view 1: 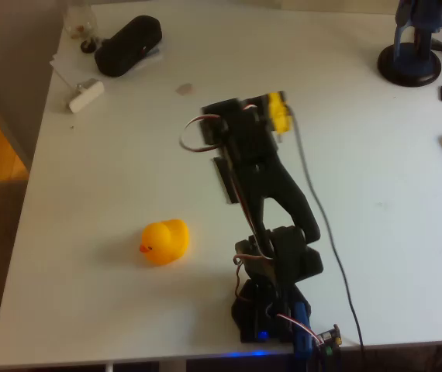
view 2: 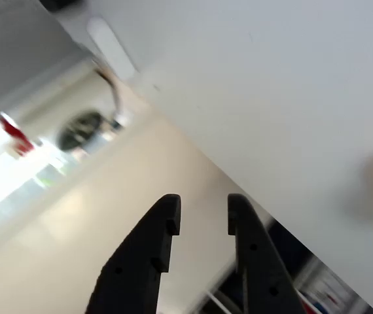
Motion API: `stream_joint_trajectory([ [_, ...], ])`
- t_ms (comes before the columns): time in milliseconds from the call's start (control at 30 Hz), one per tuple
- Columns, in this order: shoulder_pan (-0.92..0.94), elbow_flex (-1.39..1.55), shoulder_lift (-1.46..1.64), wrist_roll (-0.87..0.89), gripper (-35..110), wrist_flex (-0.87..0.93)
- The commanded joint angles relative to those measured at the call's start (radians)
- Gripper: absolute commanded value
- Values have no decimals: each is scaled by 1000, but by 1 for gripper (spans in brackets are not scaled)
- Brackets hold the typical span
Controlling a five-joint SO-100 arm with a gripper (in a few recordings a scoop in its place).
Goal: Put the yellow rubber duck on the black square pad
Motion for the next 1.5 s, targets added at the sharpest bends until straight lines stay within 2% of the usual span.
stream_joint_trajectory([
  [0,-120,-26,26,-23,8,9],
  [300,-383,-26,18,-34,8,209],
  [600,-537,-28,21,-293,8,453],
  [733,-543,-28,26,-314,14,469],
  [1000,-543,-28,29,-311,43,471],
  [1200,-551,-28,17,-313,44,469],
  [1467,-680,-26,15,-304,44,465],
])
